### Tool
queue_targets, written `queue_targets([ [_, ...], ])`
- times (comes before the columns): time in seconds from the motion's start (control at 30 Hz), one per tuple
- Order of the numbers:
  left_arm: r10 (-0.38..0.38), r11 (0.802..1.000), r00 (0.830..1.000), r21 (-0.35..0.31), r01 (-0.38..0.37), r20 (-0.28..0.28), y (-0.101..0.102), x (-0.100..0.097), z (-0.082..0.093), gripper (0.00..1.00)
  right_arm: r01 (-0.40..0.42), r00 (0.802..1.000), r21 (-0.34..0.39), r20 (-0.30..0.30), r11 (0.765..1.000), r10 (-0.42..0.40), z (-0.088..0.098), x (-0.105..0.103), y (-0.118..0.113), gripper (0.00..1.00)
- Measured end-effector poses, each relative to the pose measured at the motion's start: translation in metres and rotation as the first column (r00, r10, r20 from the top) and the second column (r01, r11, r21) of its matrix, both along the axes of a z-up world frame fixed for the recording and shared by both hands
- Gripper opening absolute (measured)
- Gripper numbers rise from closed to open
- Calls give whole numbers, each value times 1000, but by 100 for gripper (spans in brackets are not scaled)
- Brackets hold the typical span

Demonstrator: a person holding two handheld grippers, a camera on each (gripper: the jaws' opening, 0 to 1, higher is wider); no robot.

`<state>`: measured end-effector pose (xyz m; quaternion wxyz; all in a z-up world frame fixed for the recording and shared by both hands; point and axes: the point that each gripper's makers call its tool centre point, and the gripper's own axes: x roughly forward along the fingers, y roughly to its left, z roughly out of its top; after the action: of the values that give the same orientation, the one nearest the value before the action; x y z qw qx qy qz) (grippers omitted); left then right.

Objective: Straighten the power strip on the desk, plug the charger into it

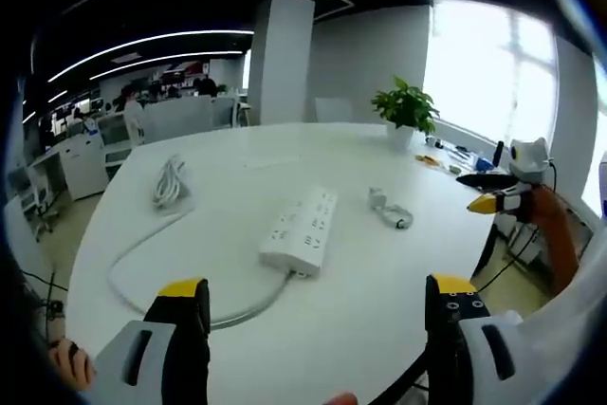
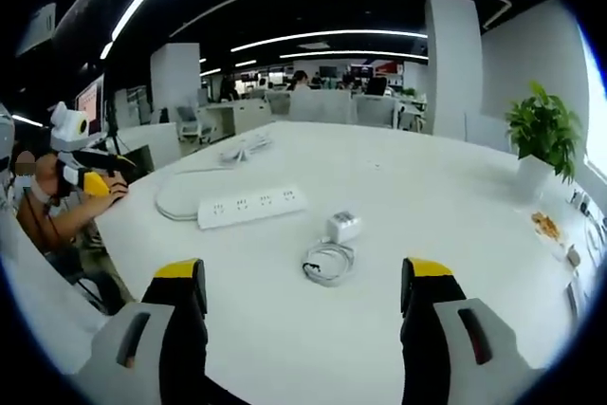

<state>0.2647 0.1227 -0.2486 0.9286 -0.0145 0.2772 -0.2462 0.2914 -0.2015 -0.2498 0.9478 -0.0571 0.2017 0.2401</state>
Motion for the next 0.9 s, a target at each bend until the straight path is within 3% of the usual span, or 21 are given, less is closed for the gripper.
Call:
queue_targets([
  [0.37,6,1000,1000,5,-6,-18,2,7,-8,93,-20,1000,-10,-20,1000,19,-5,4,5,81],
  [0.53,4,1000,1000,13,-4,-16,2,13,-4,94,-23,1000,-33,-4,999,23,5,2,4,83],
  [0.7,32,999,999,19,-32,28,8,18,10,94,-29,998,-73,55,997,33,27,-8,2,84],
  [0.9,11,1000,1000,17,-11,17,-2,17,5,94,-36,998,-75,58,997,40,27,-5,3,82],
])
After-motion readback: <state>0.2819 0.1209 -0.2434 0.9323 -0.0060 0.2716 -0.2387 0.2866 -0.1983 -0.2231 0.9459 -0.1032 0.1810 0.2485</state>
